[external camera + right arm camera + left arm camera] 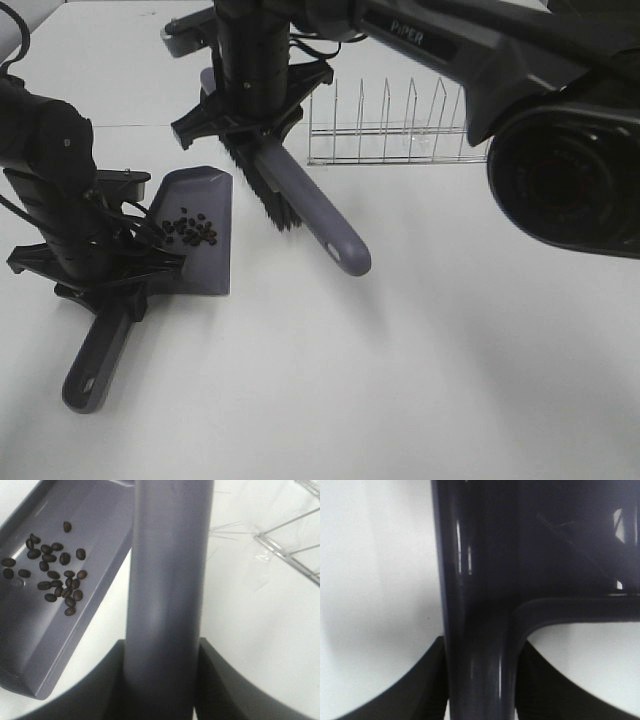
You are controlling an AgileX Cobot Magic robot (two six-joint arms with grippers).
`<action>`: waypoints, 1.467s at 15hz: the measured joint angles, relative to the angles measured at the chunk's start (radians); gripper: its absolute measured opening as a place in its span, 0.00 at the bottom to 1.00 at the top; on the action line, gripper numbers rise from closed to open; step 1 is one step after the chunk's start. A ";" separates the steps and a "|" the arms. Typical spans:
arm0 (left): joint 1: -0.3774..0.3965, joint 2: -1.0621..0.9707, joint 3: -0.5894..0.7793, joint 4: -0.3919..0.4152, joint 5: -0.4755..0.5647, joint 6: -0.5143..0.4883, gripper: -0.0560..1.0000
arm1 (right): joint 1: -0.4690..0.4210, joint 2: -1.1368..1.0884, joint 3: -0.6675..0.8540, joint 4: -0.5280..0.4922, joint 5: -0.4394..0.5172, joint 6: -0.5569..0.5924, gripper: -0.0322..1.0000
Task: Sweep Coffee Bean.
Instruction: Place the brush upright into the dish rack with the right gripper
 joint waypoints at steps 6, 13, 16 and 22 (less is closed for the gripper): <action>0.000 0.000 0.000 0.000 0.001 0.000 0.36 | -0.134 -0.200 0.170 -0.004 -0.001 -0.024 0.31; 0.000 0.000 0.000 0.000 0.001 0.000 0.36 | -0.364 -0.429 0.483 -0.015 0.001 -0.035 0.31; 0.000 0.000 0.000 0.000 0.001 0.000 0.36 | -0.505 -0.472 0.567 -0.011 0.000 -0.070 0.31; 0.000 0.000 0.000 0.000 0.001 0.001 0.36 | -0.587 -0.472 0.764 0.111 -0.115 -0.103 0.31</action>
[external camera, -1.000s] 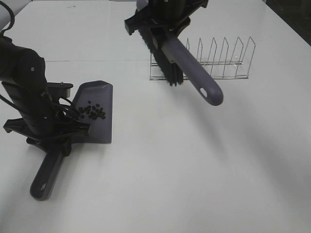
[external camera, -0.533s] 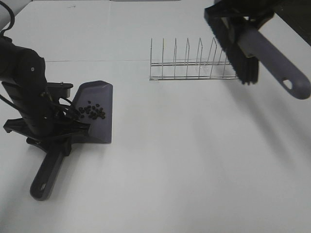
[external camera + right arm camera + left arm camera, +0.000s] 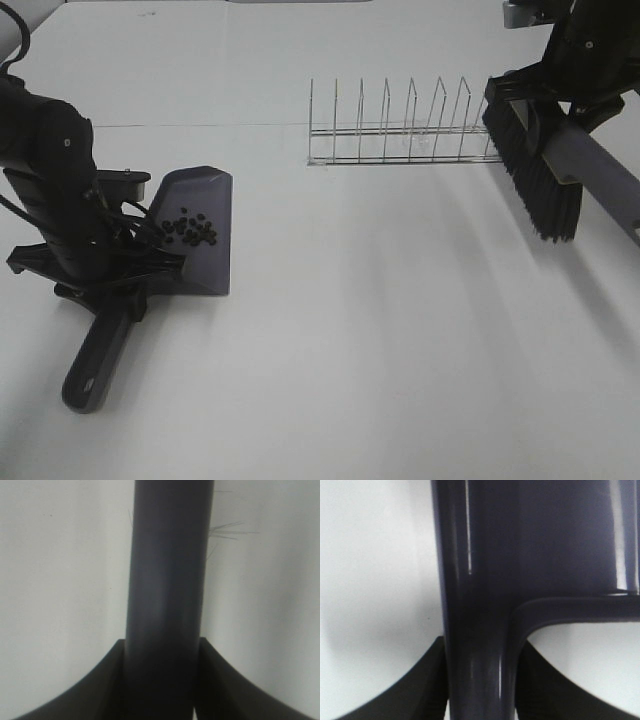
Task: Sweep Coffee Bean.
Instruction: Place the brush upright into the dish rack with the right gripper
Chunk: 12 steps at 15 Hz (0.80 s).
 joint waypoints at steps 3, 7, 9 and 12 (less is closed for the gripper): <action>0.000 0.000 0.000 0.000 0.000 0.000 0.36 | 0.000 0.041 0.018 0.019 -0.071 0.000 0.31; 0.000 0.000 0.000 -0.002 0.000 0.003 0.36 | 0.000 0.094 0.019 0.023 -0.149 0.000 0.31; 0.000 0.000 0.000 -0.002 0.000 0.003 0.36 | 0.000 0.109 0.019 0.023 -0.188 0.000 0.31; 0.000 0.000 0.000 -0.003 0.000 0.006 0.36 | 0.000 0.139 -0.003 0.011 -0.221 0.000 0.31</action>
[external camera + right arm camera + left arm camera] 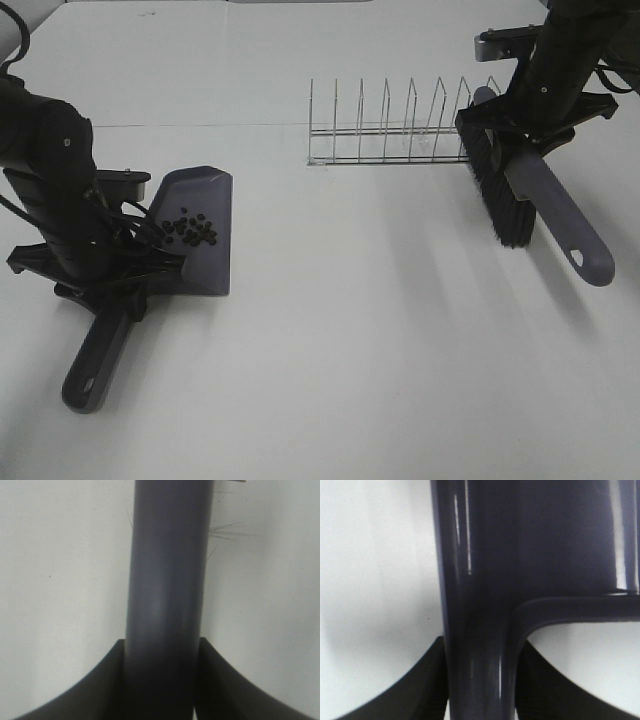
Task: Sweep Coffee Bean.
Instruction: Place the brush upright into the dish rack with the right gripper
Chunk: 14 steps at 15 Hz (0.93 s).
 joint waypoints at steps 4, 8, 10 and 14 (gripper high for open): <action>0.000 0.000 0.000 0.000 0.000 0.000 0.36 | 0.000 0.079 -0.128 -0.010 0.011 0.002 0.31; 0.000 0.000 0.000 0.000 0.000 0.001 0.36 | -0.001 0.150 -0.272 -0.014 0.041 0.002 0.31; 0.000 0.000 0.000 0.000 0.000 0.001 0.36 | -0.001 0.216 -0.395 -0.014 0.109 0.003 0.31; 0.000 0.000 0.000 0.000 0.000 0.001 0.36 | -0.003 0.236 -0.427 -0.014 0.139 0.013 0.36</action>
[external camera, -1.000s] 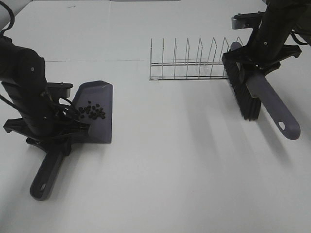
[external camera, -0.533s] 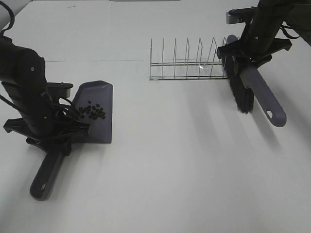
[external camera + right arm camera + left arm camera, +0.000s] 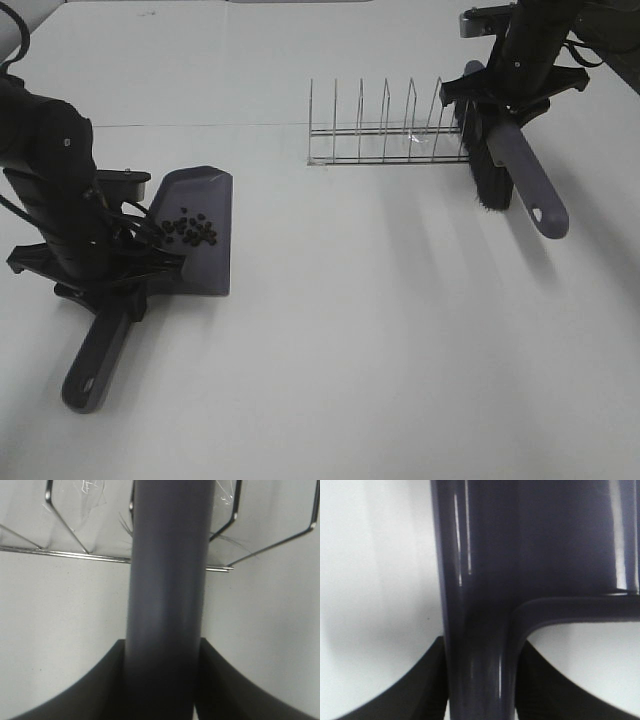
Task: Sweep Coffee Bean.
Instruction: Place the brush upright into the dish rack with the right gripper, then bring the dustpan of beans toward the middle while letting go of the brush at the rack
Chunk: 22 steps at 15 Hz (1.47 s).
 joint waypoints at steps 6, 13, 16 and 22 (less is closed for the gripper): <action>0.000 0.000 0.000 0.000 0.000 0.000 0.36 | 0.000 -0.011 -0.002 -0.020 0.003 0.017 0.81; -0.033 -0.008 0.000 -0.031 -0.019 0.004 0.36 | 0.001 -0.157 -0.002 -0.017 0.034 0.018 0.81; -0.077 -0.008 0.000 -0.052 -0.040 0.004 0.36 | 0.001 -0.163 -0.002 0.010 0.063 0.020 0.81; -0.079 -0.001 -0.030 -0.096 -0.009 0.004 0.43 | 0.001 -0.168 -0.002 0.024 0.143 0.018 0.81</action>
